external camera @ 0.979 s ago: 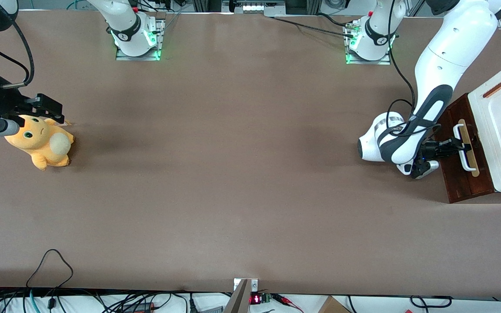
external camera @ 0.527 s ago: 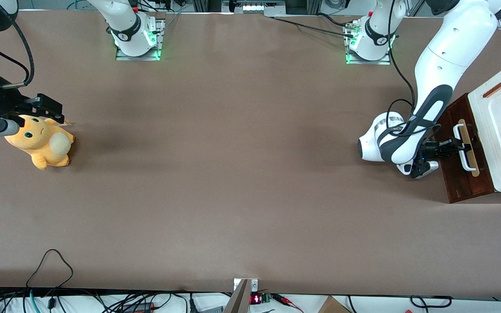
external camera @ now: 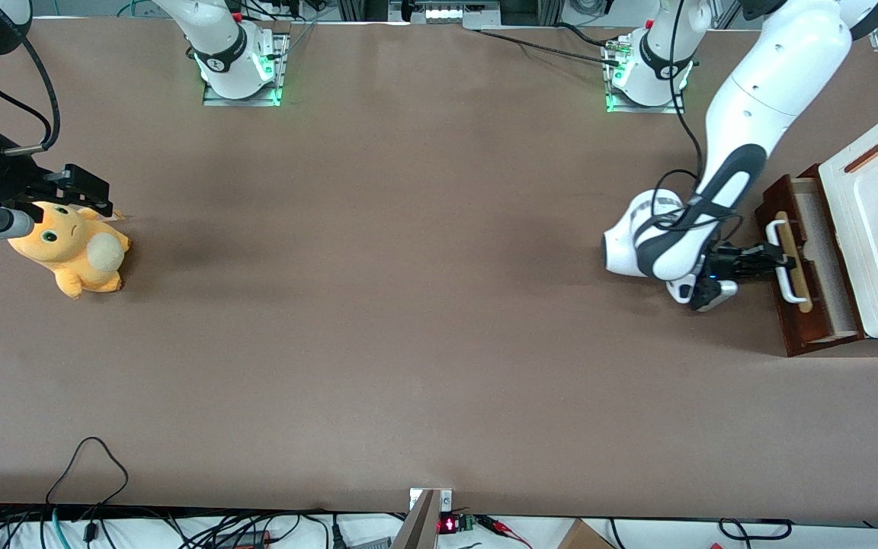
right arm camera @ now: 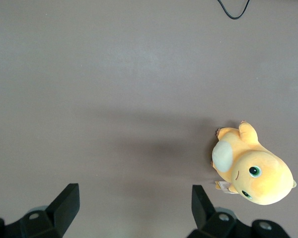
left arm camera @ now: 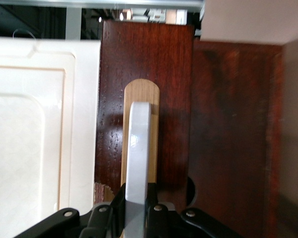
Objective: Open lower drawer with left arm only
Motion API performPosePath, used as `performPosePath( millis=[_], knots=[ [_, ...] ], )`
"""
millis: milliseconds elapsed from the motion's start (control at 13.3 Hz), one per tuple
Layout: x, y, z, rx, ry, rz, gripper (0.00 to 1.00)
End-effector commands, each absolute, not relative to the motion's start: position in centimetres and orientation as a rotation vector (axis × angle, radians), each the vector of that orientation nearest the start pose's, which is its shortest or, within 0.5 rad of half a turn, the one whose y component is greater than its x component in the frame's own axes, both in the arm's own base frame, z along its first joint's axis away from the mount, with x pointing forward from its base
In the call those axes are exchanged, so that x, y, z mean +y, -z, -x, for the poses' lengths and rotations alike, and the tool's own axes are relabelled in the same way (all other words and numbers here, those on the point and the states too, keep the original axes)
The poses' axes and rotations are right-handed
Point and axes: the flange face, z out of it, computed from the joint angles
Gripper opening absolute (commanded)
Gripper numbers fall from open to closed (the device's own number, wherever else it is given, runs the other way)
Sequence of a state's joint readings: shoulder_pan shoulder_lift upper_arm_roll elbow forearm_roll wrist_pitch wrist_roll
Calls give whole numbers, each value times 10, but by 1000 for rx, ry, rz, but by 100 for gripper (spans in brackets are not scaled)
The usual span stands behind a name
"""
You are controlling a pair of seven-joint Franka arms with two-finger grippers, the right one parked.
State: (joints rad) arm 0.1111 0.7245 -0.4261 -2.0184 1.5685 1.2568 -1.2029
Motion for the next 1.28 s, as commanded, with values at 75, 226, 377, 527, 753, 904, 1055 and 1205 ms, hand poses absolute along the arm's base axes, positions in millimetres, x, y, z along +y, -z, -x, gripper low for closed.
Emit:
performPosePath(
  millis=[75,226,377,527,753,904,1055,1205],
  knots=[
    [-112,-151,-526,73,212,1640,1],
    [-111,-151,-527,73,210,1641,1],
    [-110,-150,-527,76,206,1640,11],
    [-109,-151,-527,76,206,1640,80],
    [-105,-154,-529,67,203,1638,99],
    [-105,-158,-531,64,205,1638,99],
    [-116,-182,-548,70,176,1670,99],
    [-129,-225,-570,-14,82,1795,99]
  ],
)
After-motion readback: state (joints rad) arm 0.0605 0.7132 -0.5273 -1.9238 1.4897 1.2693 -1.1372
